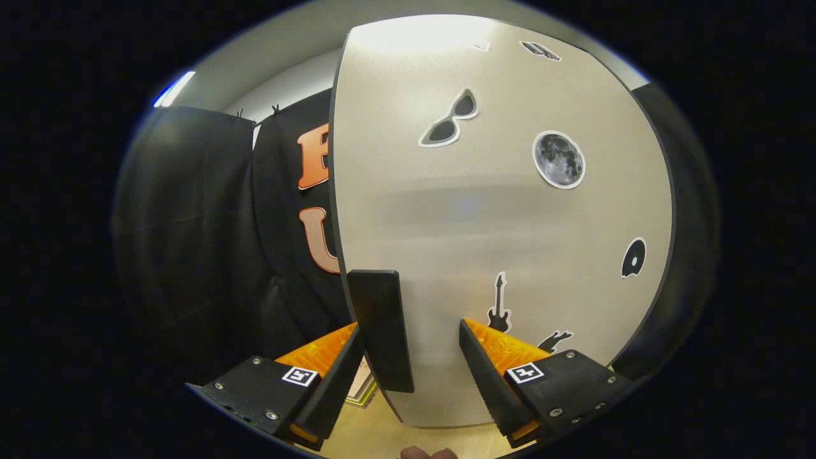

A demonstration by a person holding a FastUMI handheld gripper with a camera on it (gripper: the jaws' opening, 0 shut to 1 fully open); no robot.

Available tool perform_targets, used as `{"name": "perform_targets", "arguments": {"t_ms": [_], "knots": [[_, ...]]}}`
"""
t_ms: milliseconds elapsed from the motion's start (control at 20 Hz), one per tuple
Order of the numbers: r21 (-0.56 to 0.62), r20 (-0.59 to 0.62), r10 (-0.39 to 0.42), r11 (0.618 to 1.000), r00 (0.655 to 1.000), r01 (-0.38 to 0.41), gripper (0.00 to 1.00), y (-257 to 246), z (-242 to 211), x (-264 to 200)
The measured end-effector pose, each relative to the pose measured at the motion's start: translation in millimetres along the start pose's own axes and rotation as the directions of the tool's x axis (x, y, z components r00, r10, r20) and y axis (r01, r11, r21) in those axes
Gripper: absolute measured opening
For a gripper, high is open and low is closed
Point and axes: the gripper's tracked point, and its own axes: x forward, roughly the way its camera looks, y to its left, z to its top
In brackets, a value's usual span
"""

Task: Open the shoe cabinet door, grab the shoes and put them into the shoe cabinet, then close the shoe cabinet door.

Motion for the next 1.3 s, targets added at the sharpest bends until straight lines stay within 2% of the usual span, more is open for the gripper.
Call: {"name": "perform_targets", "arguments": {"t_ms": [450, 650, 1050, 1300], "knots": [[-0.017, -0.006, -0.009, 1.000, 1.000, 0.008, 0.92, 4.9, 2.7, 6.7], [0.019, -0.047, 0.002, 1.000, 0.999, -0.001, 0.93, 7.4, -7.2, -0.5], [0.015, -0.008, -0.020, 1.000, 1.000, 0.020, 0.93, 30.7, 5.1, -92.5], [0.004, 0.023, -0.097, 0.995, 0.995, 0.097, 0.93, 27.9, 14.6, -166.7]]}}
